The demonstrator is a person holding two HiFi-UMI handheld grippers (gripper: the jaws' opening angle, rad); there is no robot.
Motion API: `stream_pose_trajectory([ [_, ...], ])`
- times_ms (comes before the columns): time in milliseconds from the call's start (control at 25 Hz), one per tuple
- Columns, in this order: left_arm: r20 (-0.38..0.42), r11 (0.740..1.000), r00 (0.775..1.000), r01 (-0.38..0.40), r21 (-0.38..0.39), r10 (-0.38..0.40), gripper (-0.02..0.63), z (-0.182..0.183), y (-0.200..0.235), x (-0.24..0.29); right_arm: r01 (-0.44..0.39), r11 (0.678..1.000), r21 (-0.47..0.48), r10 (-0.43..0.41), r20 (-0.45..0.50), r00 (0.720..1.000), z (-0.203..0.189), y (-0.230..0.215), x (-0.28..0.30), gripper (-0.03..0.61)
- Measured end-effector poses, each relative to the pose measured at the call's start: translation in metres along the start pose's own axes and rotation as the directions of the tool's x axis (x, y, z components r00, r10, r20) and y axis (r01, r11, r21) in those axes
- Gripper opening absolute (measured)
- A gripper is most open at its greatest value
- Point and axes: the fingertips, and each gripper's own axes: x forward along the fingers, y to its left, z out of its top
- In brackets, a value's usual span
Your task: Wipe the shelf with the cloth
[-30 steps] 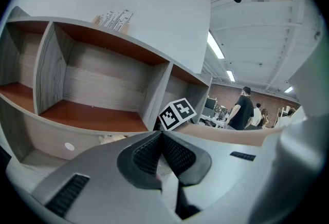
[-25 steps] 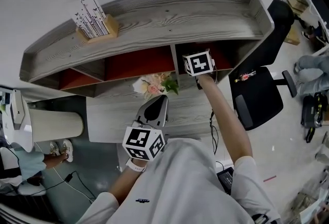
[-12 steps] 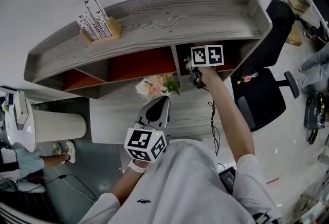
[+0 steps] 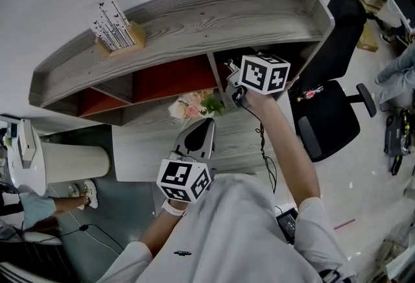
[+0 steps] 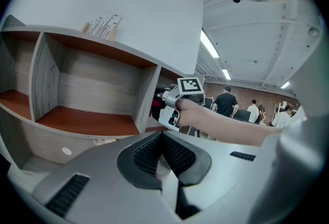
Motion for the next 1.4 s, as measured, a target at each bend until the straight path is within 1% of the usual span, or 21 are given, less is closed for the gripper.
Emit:
stream_pose_trajectory([
  [80, 0.001, 1.0, 1.0, 0.003, 0.001, -0.003, 0.006, 0.0, -0.002, -0.001, -0.058, 0.996, -0.063, 0.062, 0.071, 0.996, 0.016, 0.018, -0.005, 0.046],
  [160, 0.001, 1.0, 1.0, 0.005, 0.002, -0.005, 0.006, -0.001, -0.003, -0.001, -0.123, 0.984, -0.132, 0.138, 0.115, 0.984, 0.028, 0.035, -0.012, 0.046],
  [280, -0.001, 1.0, 1.0, 0.005, 0.0, -0.005, 0.006, -0.002, -0.003, -0.002, -0.197, 0.968, -0.156, 0.223, 0.172, 0.96, 0.04, 0.055, -0.025, 0.046],
  [360, -0.006, 1.0, 1.0, 0.005, -0.002, -0.005, 0.006, -0.005, -0.005, -0.002, -0.225, 0.96, -0.168, 0.254, 0.172, 0.952, 0.037, 0.061, -0.032, 0.046],
  [440, -0.008, 1.0, 1.0, 0.009, -0.002, -0.009, 0.006, -0.007, -0.008, -0.003, -0.233, 0.958, -0.168, 0.255, 0.129, 0.958, 0.025, 0.056, -0.035, 0.046],
  [520, -0.011, 1.0, 1.0, 0.013, -0.003, -0.013, 0.006, -0.008, -0.01, -0.002, -0.216, 0.965, -0.151, 0.227, 0.062, 0.972, 0.003, 0.042, -0.036, 0.046],
  [640, -0.018, 1.0, 1.0, 0.014, -0.008, -0.014, 0.006, -0.011, -0.011, 0.0, -0.159, 0.981, -0.116, 0.155, -0.04, 0.987, -0.042, 0.013, -0.036, 0.046],
  [720, -0.023, 1.0, 1.0, 0.017, -0.009, -0.018, 0.006, -0.013, -0.013, 0.001, -0.111, 0.989, -0.093, 0.102, -0.096, 0.99, -0.07, -0.006, -0.037, 0.046],
  [800, -0.028, 1.0, 0.999, 0.022, -0.008, -0.023, 0.006, -0.014, -0.016, 0.002, -0.061, 0.995, -0.08, 0.048, -0.152, 0.987, -0.095, -0.023, -0.04, 0.046],
  [960, -0.03, 1.0, 0.999, 0.026, -0.007, -0.026, 0.006, -0.014, -0.019, 0.003, 0.039, 0.996, -0.084, -0.059, -0.261, 0.964, -0.132, -0.045, -0.045, 0.046],
  [1120, -0.022, 1.0, 0.999, 0.025, -0.005, -0.025, 0.006, -0.012, -0.02, 0.002, 0.086, 0.986, -0.141, -0.127, -0.313, 0.941, -0.141, -0.051, -0.048, 0.048],
  [1200, -0.015, 1.0, 1.0, 0.02, -0.006, -0.02, 0.006, -0.01, -0.019, 0.001, 0.132, 0.969, -0.208, -0.197, -0.336, 0.921, -0.14, -0.058, -0.054, 0.049],
  [1280, -0.007, 1.0, 1.0, 0.015, -0.01, -0.015, 0.006, -0.008, -0.016, 0.0, 0.199, 0.941, -0.275, -0.288, -0.336, 0.896, -0.135, -0.074, -0.068, 0.058],
  [1320, -0.004, 1.0, 1.0, 0.012, -0.012, -0.012, 0.006, -0.007, -0.015, -0.001, 0.237, 0.929, -0.284, -0.326, -0.328, 0.887, -0.13, -0.082, -0.076, 0.057],
  [1400, -0.003, 1.0, 1.0, 0.009, -0.017, -0.009, 0.006, -0.008, -0.013, -0.001, 0.313, 0.915, -0.252, -0.382, -0.297, 0.875, -0.119, -0.099, -0.093, 0.057],
])
